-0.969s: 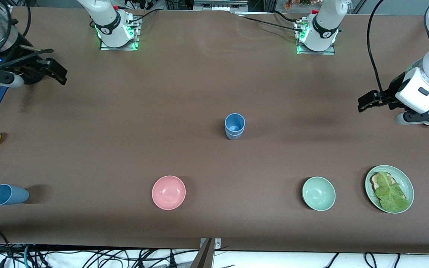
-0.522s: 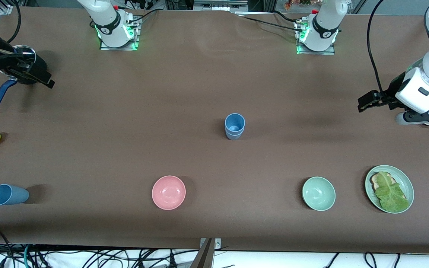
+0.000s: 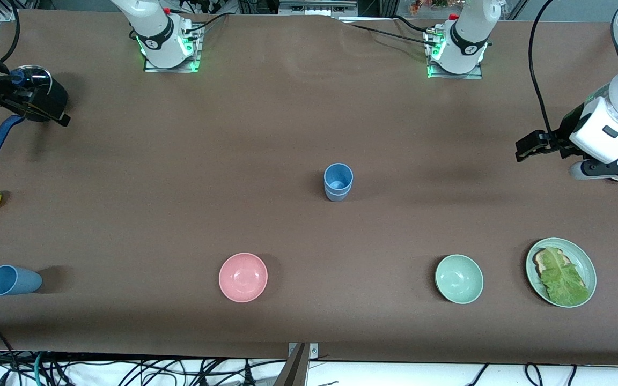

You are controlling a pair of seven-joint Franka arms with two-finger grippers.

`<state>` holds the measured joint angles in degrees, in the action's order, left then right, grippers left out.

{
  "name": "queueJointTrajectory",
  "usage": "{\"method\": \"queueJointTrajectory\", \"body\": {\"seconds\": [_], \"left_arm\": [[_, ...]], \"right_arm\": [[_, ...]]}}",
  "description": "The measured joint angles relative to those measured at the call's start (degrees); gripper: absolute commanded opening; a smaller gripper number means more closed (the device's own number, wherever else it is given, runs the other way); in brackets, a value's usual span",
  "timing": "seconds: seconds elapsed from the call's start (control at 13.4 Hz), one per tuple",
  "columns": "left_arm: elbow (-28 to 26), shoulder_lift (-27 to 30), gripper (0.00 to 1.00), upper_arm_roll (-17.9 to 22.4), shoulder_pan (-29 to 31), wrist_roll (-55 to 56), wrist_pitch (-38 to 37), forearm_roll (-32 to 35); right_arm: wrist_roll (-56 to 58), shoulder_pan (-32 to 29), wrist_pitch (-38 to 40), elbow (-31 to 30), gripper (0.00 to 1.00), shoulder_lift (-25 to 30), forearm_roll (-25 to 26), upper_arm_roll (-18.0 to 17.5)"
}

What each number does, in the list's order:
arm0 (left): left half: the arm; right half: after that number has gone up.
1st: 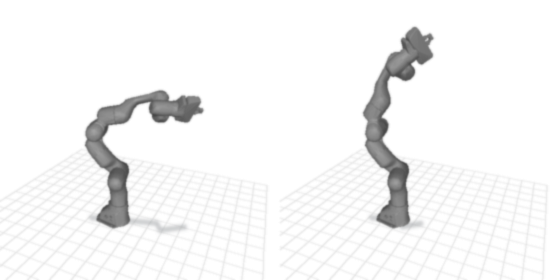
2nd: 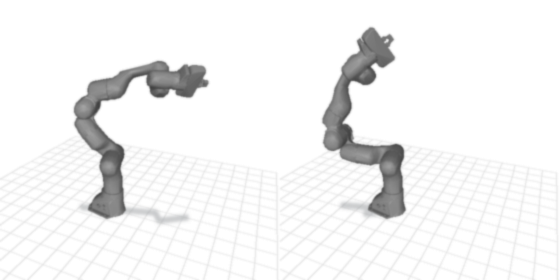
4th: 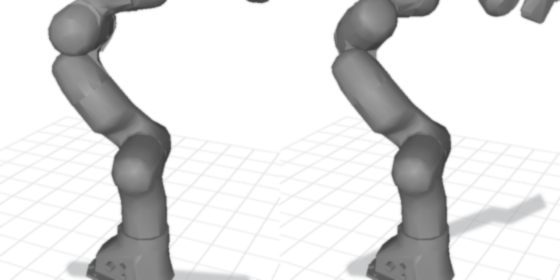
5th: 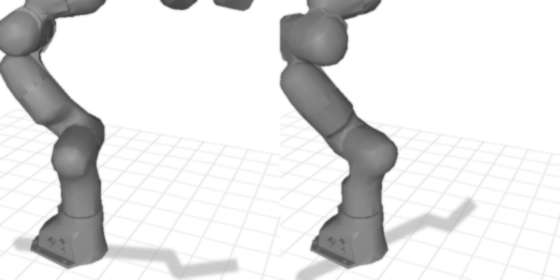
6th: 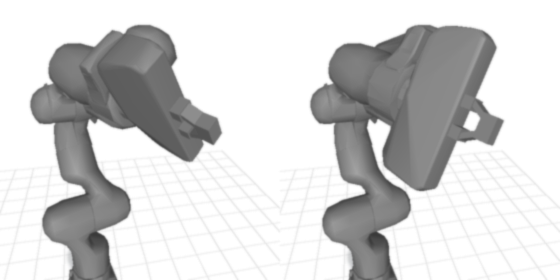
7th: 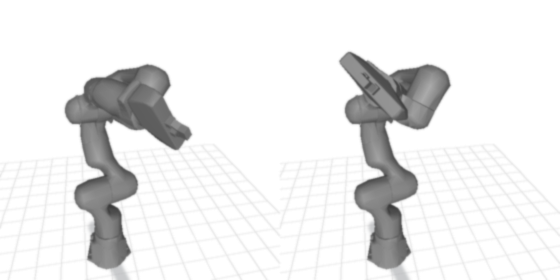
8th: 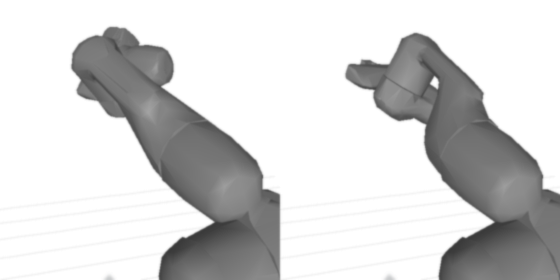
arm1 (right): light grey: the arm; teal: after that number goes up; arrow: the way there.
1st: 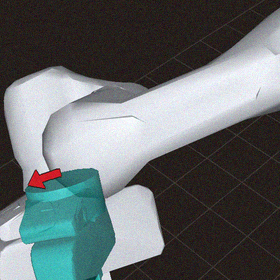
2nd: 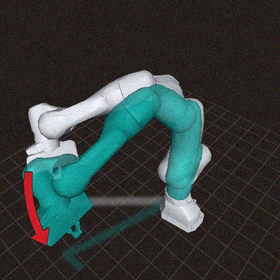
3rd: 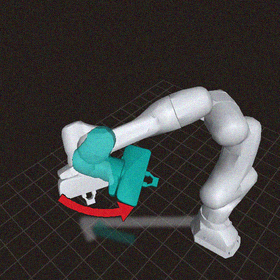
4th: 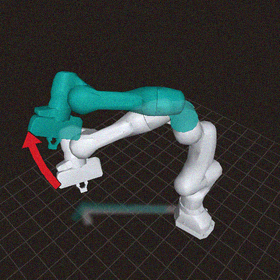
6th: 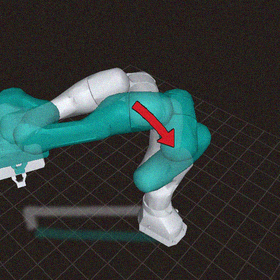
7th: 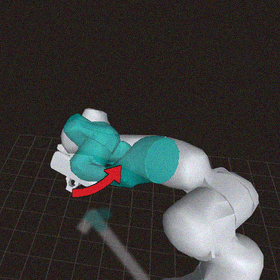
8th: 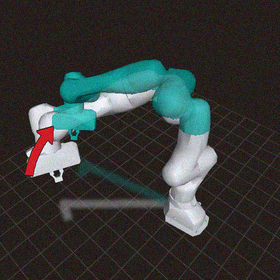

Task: Stack blue cups with both arms

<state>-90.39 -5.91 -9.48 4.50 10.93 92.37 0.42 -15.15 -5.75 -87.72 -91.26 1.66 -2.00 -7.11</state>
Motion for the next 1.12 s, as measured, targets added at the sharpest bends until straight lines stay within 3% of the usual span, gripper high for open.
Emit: {"method": "queueJointTrajectory", "body": {"seconds": [0.6,1.12], "left_arm": [[0.0,0.0,1.00,0.0,0.0,0.0,0.0,0.0],[0.1,0.0,1.00,0.0,0.4,0.0,0.0,0.0]], "right_arm": [[10.9,-1.0,-1.3,0.0,1.00,-2.2,1.0,0.8],[11.5,-1.0,-1.4,0.0,1.00,-2.3,1.2,0.9]]}}
